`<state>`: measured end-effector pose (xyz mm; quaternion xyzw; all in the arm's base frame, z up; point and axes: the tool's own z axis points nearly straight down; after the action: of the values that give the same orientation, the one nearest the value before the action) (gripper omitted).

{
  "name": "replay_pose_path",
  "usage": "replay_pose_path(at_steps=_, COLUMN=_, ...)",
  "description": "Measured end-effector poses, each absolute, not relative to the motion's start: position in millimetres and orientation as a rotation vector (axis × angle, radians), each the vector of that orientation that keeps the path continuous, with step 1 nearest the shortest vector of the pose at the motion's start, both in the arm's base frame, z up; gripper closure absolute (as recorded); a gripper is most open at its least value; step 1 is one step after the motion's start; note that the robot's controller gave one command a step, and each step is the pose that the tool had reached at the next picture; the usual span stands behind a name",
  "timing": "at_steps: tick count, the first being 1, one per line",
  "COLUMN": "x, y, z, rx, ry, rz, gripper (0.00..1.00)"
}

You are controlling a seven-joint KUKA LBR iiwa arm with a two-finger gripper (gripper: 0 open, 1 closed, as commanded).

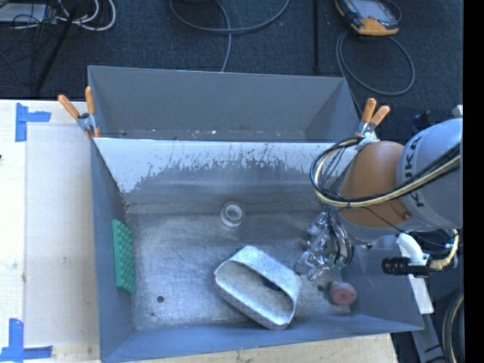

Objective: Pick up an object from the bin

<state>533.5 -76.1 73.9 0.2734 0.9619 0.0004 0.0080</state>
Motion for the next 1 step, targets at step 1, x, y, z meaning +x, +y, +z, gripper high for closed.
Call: replay_pose_path(at_steps=1, x=541.1, y=-109.9, z=72.3, rx=0.875, ry=3.013, rz=0.005, gripper=0.00)
